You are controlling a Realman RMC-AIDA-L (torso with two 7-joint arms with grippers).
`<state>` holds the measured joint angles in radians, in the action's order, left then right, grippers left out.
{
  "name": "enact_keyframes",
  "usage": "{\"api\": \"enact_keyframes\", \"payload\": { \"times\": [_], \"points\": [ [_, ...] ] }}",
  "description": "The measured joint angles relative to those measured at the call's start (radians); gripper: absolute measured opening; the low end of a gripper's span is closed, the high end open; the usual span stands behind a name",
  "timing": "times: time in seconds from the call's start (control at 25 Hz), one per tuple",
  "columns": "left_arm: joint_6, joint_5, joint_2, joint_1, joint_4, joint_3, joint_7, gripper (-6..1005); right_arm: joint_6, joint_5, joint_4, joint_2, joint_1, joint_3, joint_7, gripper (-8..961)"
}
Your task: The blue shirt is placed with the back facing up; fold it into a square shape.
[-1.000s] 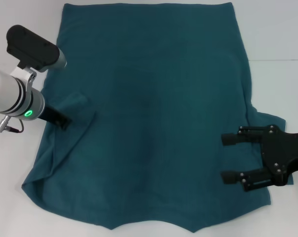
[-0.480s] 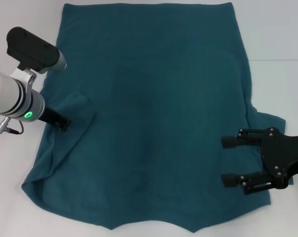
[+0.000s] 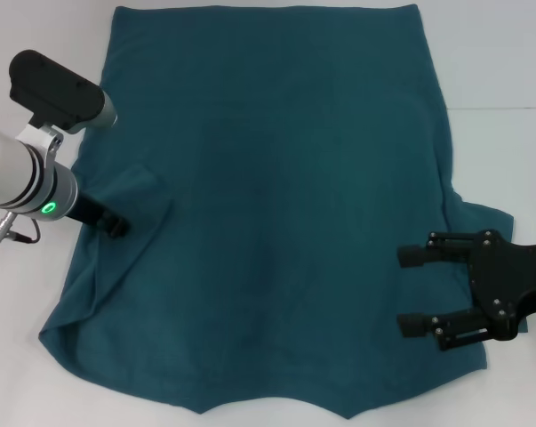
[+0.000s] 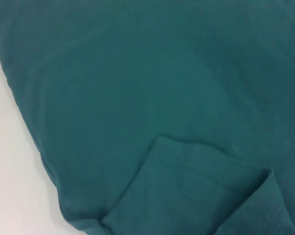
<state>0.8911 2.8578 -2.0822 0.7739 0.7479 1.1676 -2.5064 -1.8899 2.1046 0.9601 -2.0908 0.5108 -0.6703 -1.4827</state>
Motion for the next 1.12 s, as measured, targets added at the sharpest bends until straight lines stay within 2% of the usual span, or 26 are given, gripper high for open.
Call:
{"api": "enact_keyframes", "payload": {
  "times": [0.2, 0.84, 0.96, 1.12],
  "points": [
    [0.005, 0.000, 0.005, 0.014, -0.024, -0.002, 0.006, 294, 0.000, 0.000, 0.000, 0.000, 0.004, 0.000, 0.000, 935],
    [0.012, 0.000, -0.001, 0.017, -0.011, 0.011, 0.009, 18, 0.001, -0.009, -0.010, 0.000, 0.006, 0.001, 0.001, 932],
    [0.072, -0.003, -0.007, 0.017, 0.036, 0.007, 0.017, -1, 0.002, -0.009, -0.011, 0.000, 0.006, 0.000, 0.002, 932],
    [0.204, -0.009, -0.030, 0.018, 0.141, -0.004, 0.020, 1, 0.000, -0.009, -0.011, 0.000, 0.006, 0.002, 0.003, 931]
  ]
}}
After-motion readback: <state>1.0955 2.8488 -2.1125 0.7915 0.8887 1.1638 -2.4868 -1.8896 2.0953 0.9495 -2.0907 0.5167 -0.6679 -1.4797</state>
